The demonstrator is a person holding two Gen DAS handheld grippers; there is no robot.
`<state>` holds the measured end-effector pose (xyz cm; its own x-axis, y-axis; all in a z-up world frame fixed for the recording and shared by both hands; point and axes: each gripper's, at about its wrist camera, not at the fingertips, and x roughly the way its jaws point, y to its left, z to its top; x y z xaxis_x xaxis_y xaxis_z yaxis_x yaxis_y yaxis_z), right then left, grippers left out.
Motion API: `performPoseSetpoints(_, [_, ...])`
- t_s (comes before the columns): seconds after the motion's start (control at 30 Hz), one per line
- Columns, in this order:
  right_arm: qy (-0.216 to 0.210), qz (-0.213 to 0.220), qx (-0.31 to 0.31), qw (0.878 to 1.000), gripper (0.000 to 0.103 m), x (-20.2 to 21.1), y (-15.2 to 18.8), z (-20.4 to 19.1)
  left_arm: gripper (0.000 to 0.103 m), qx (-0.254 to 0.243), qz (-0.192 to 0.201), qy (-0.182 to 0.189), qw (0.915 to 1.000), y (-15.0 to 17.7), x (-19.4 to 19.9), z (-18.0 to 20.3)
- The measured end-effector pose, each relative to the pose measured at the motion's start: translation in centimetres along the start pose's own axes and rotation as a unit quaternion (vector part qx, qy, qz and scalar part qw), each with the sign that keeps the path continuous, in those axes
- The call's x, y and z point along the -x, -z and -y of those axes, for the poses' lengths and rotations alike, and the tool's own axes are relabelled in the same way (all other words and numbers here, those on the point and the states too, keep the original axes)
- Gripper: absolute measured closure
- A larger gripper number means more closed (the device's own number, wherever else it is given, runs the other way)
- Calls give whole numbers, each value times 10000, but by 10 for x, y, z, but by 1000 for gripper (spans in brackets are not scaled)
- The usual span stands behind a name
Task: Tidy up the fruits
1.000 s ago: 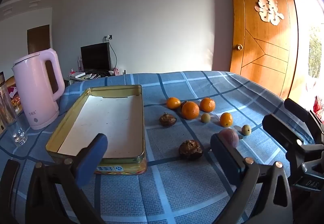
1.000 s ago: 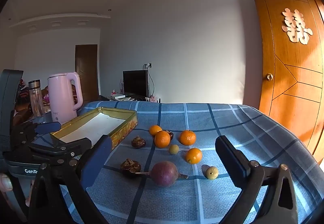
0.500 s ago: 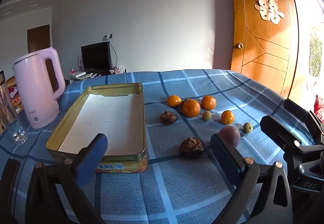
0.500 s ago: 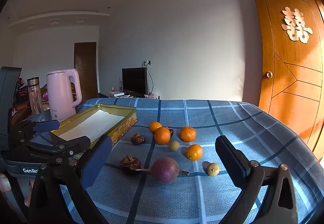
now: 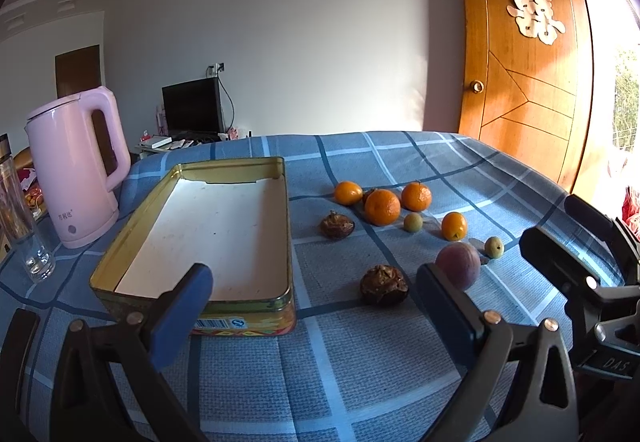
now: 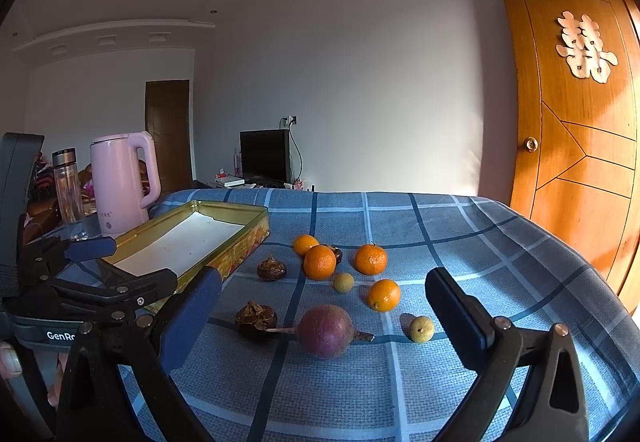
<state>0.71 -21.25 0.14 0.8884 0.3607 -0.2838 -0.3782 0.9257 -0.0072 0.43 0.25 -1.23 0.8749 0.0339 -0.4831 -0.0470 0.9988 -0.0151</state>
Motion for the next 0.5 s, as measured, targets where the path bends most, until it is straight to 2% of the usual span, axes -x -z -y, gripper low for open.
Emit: performPoseSetpoints(0.5, [-16,-20,-7,10000,1,0,0,1,0,-7,-50,-44,10000,2,-3,-2])
